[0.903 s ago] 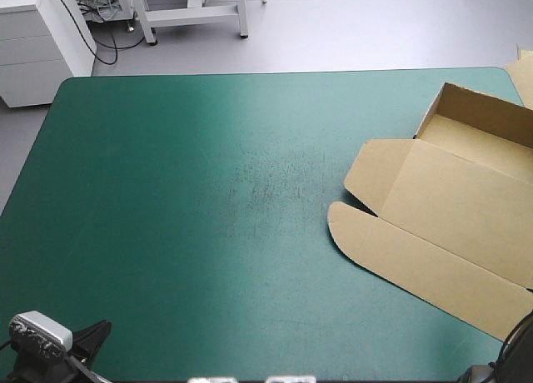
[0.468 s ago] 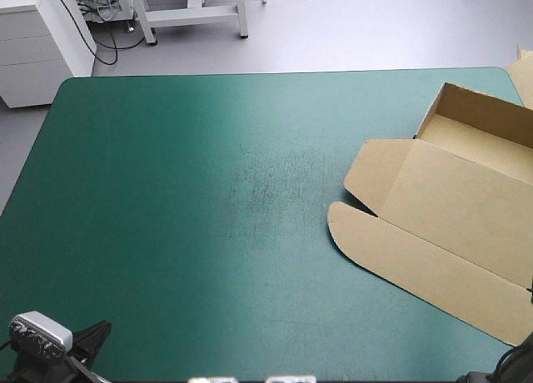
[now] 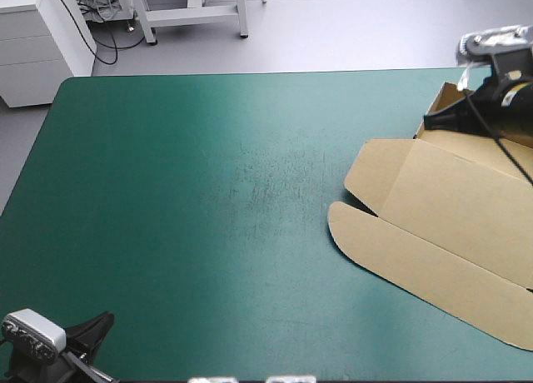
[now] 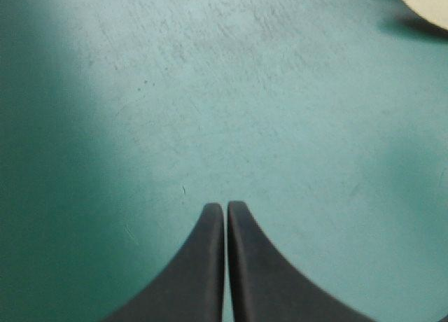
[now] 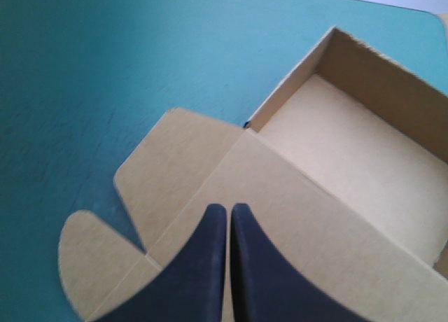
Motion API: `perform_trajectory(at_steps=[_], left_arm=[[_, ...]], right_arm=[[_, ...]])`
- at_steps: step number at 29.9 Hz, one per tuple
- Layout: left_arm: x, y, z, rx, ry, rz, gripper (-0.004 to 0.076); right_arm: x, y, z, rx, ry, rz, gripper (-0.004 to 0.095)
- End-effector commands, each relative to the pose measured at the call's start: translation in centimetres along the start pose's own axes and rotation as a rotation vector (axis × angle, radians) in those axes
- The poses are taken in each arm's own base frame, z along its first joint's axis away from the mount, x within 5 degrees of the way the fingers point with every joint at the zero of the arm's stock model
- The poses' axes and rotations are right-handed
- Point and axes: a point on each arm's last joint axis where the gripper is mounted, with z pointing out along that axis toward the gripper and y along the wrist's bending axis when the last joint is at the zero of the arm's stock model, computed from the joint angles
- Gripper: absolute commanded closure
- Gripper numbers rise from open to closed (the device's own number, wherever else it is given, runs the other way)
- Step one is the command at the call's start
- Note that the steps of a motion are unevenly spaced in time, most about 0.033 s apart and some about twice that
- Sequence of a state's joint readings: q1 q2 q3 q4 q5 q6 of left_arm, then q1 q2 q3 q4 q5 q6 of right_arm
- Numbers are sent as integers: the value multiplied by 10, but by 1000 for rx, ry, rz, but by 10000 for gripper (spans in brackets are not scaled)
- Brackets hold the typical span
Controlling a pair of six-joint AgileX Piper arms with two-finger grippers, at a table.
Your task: Fold the box
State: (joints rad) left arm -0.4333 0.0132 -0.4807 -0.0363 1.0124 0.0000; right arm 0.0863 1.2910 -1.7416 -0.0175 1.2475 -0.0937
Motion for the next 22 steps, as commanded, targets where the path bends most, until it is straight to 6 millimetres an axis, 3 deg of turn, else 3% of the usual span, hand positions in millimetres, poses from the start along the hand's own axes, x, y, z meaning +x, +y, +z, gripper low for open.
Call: perform_trajectory(at_steps=[1,2,8,16,22], left_arm=[[-17,-1,-5,9,-112,-11,732],[-16,-1,-4,9,-106,-11,732],[-16,-1,-4,12,-105,-13,732],[-16,-1,-4,12,-105,-13,732],[-16,-1,-4,12,-105,-13,733]], right_arm=[[26,19,-34,-53,-133,-55,918],[32,22,-36,-68,-149,-71,918],[110,29,-44,-103,-177,-96,918],[212,33,-23,-110,-166,-94,924],[260,36,-6,-118,-143,-91,924]])
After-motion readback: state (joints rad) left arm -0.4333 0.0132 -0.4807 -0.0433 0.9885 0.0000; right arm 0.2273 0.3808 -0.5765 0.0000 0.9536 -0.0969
